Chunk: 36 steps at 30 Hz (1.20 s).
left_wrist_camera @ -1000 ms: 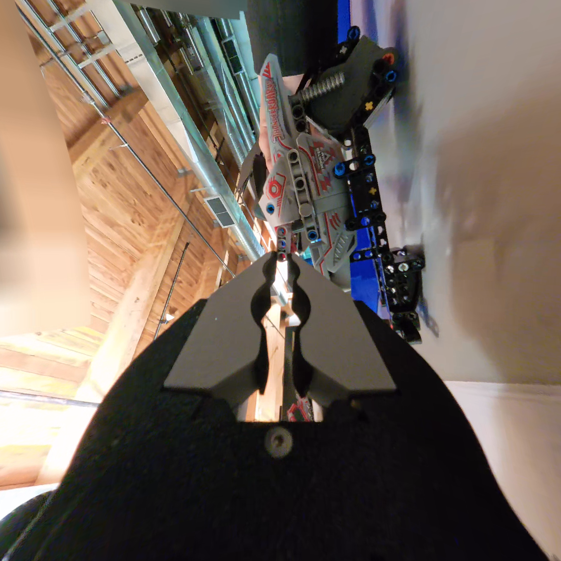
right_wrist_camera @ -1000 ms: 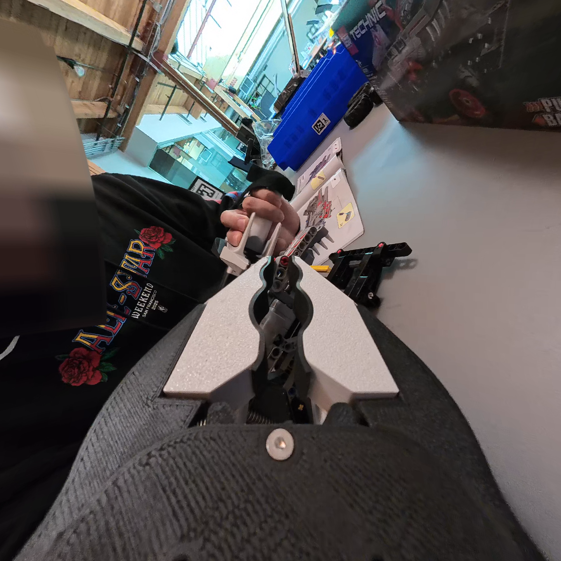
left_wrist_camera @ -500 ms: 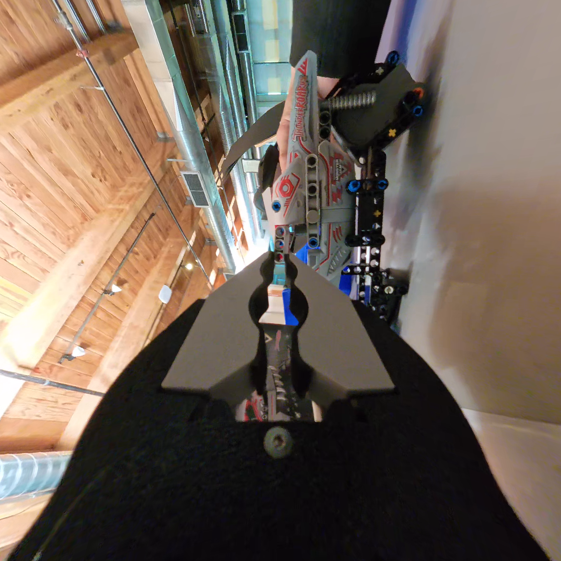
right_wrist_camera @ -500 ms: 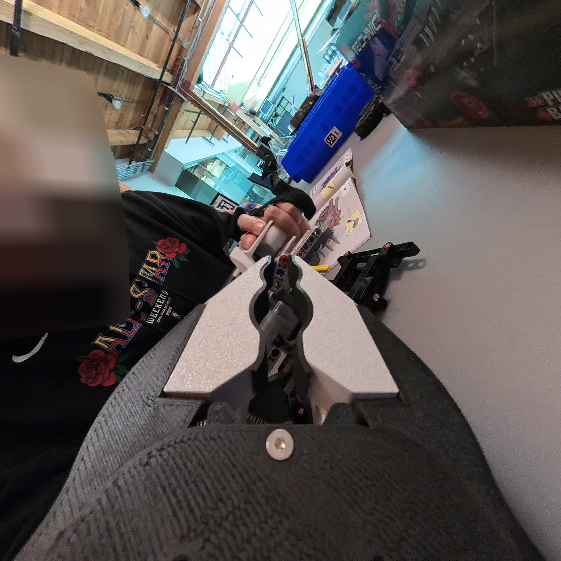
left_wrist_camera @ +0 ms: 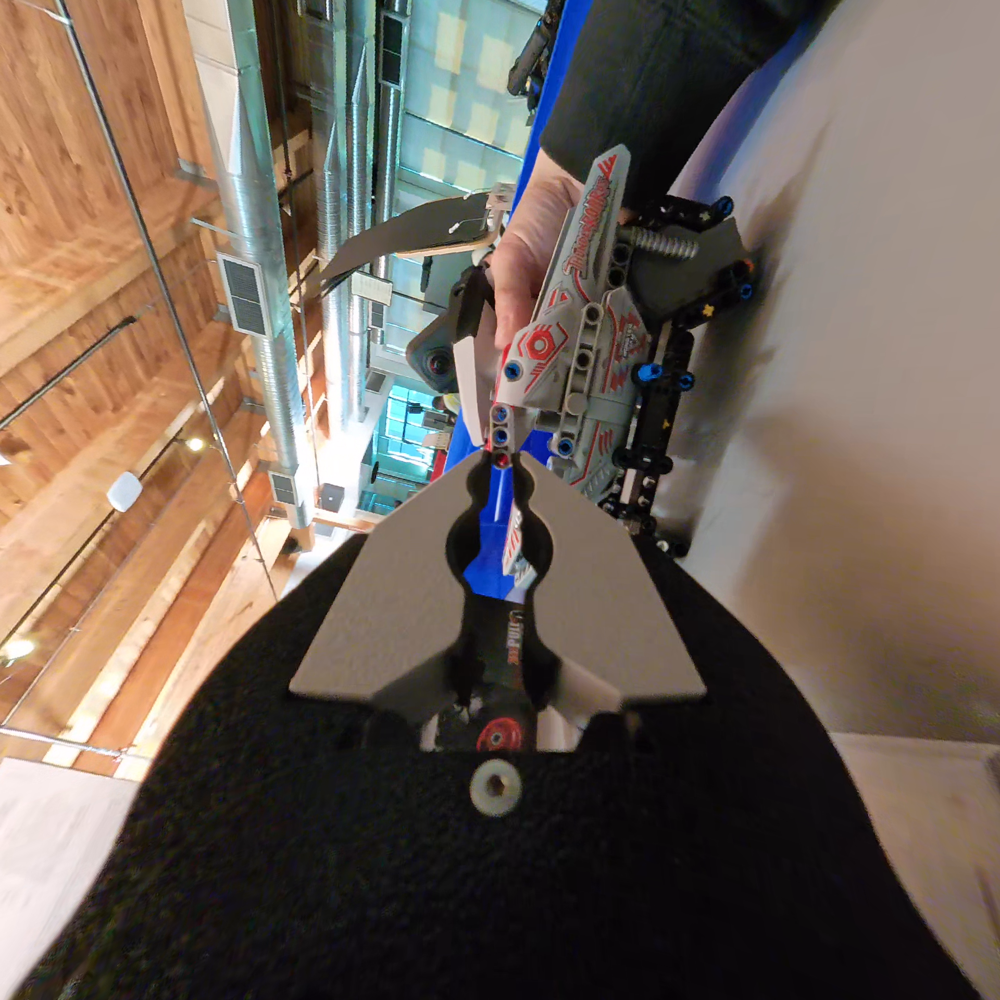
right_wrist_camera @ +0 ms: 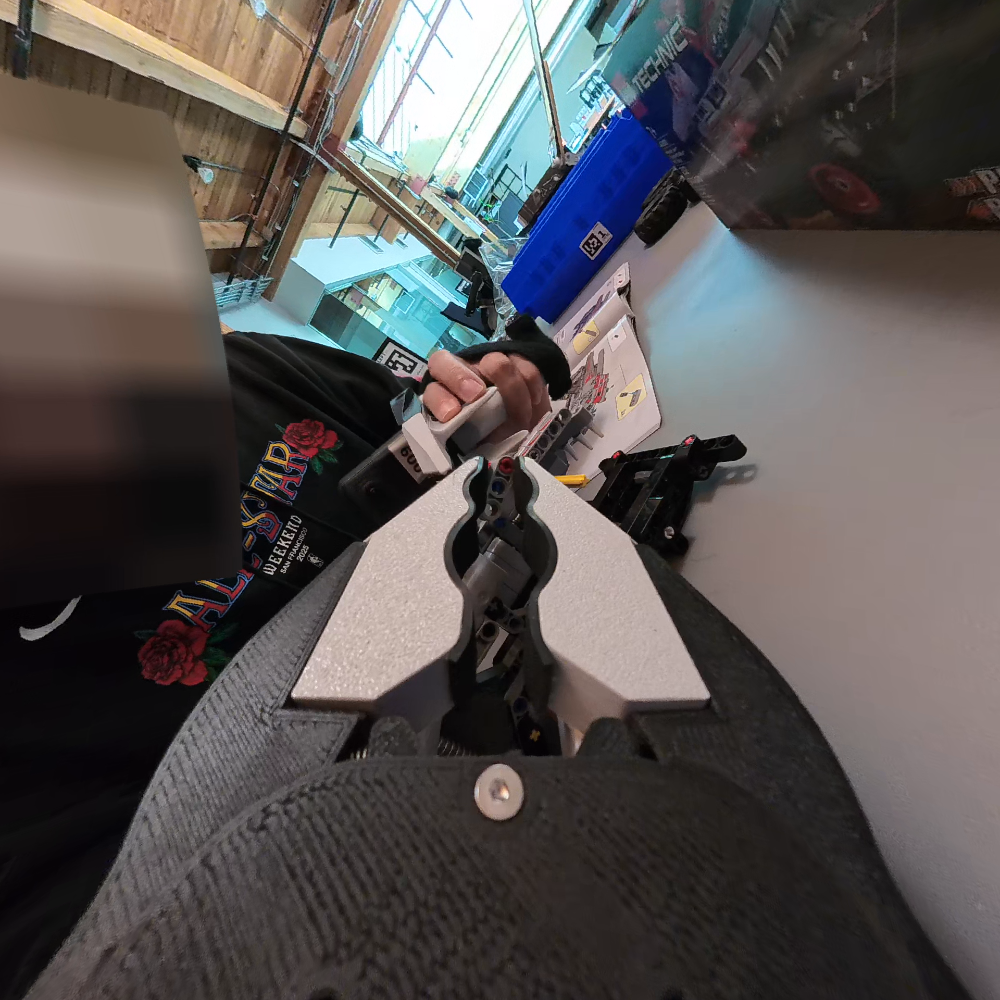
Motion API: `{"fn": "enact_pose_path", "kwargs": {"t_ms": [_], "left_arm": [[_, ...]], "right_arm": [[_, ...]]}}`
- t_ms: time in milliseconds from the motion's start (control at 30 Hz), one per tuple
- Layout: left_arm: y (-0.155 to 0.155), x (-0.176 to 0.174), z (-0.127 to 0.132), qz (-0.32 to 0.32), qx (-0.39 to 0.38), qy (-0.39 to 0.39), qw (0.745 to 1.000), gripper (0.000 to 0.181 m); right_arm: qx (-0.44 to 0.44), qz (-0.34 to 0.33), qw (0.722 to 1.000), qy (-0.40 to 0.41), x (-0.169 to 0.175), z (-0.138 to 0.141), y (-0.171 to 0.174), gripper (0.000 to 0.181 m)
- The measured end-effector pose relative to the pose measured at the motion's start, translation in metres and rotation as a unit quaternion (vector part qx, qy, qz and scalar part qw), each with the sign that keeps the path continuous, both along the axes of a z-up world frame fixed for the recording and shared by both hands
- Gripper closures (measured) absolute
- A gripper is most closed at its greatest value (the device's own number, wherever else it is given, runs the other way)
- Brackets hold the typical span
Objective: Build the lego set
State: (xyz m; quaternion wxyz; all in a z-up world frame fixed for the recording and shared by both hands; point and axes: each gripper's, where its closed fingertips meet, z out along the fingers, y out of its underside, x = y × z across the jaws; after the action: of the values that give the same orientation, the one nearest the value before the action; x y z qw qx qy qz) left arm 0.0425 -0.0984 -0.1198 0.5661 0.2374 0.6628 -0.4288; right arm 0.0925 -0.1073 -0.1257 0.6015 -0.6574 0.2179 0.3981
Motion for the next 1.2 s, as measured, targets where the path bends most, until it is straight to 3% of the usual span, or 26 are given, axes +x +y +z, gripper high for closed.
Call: {"fn": "enact_pose_path", "kwargs": {"t_ms": [200, 533, 633, 833, 933, 1000, 1067, 1100, 1200], "left_arm": [[-0.001, 0.001, -0.002, -0.010, 0.010, 0.045, 0.999, 0.177], [0.001, 0.003, -0.005, -0.011, 0.014, 0.052, 0.999, 0.168], [0.002, 0.004, -0.004, -0.008, 0.014, 0.051, 0.999, 0.181], [0.006, 0.001, -0.003, -0.011, 0.012, 0.038, 0.999, 0.181], [0.008, -0.015, -0.004, -0.055, 0.024, 0.108, 0.992, 0.181], [0.006, -0.029, -0.021, -0.072, 0.076, 0.241, 0.965, 0.181], [0.005, -0.034, -0.034, -0.044, 0.109, 0.330, 0.937, 0.179], [0.004, -0.038, -0.044, -0.040, 0.131, 0.355, 0.925, 0.175], [0.001, -0.020, -0.063, 0.004, 0.128, 0.366, 0.922, 0.166]], "right_arm": [[-0.002, 0.001, 1.000, -0.002, -0.001, 0.000, 0.001, 0.173], [-0.005, 0.000, 1.000, -0.006, 0.000, 0.000, 0.001, 0.173], [-0.006, 0.000, 1.000, -0.006, 0.000, 0.000, 0.001, 0.173], [-0.006, 0.000, 1.000, -0.007, 0.000, 0.000, 0.001, 0.173], [-0.007, -0.001, 1.000, -0.012, 0.000, 0.000, 0.001, 0.173], [-0.007, -0.002, 1.000, -0.015, 0.000, 0.000, 0.000, 0.172], [-0.006, -0.002, 1.000, -0.019, 0.000, 0.000, 0.000, 0.172], [-0.006, -0.002, 1.000, -0.020, 0.000, 0.000, 0.000, 0.172], [-0.006, -0.001, 1.000, -0.019, 0.001, 0.000, 0.000, 0.172]]}}
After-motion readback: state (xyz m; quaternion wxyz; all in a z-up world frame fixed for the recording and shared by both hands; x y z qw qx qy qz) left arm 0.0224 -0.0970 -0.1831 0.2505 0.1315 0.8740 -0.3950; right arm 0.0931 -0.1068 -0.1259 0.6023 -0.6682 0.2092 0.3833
